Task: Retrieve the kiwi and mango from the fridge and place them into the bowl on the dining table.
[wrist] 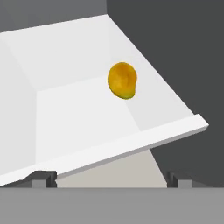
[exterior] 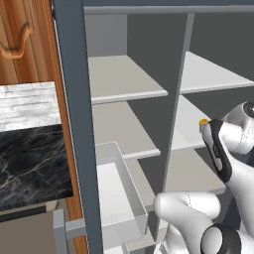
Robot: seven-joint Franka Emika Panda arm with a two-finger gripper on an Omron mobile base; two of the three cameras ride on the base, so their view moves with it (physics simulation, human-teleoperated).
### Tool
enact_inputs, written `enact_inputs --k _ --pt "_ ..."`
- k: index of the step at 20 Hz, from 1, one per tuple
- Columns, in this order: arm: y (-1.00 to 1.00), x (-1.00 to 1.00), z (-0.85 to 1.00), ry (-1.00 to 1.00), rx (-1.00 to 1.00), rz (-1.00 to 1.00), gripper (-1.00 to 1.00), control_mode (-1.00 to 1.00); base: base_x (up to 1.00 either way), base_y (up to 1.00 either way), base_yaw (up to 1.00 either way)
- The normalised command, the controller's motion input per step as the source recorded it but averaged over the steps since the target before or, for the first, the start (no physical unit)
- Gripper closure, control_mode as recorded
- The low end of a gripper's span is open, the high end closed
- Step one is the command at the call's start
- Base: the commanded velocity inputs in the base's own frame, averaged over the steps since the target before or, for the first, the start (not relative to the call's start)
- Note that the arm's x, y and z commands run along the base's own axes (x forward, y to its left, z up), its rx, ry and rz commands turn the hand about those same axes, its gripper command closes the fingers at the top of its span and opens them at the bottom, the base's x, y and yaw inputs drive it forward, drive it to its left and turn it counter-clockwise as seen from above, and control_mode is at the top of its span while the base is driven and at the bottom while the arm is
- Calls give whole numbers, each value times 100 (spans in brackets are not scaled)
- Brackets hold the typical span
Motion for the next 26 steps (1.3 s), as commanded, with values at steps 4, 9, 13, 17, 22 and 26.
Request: enact_inputs --k 4,9,13,17,22,26 --pt "-12 16 -7 0 1 0 -100 -100 0 0 0" --pt "-11 17 0 0 1 0 -100 -100 0 0 0" --pt "-11 18 0 0 1 0 -100 -100 0 0 0" --pt "-11 18 0 0 0 0 -100 -100 0 0 0" --pt "-8 16 -4 0 0 0 -100 -100 0 0 0" --pt "-1 18 -9 0 0 0 -100 -100 0 0 0"
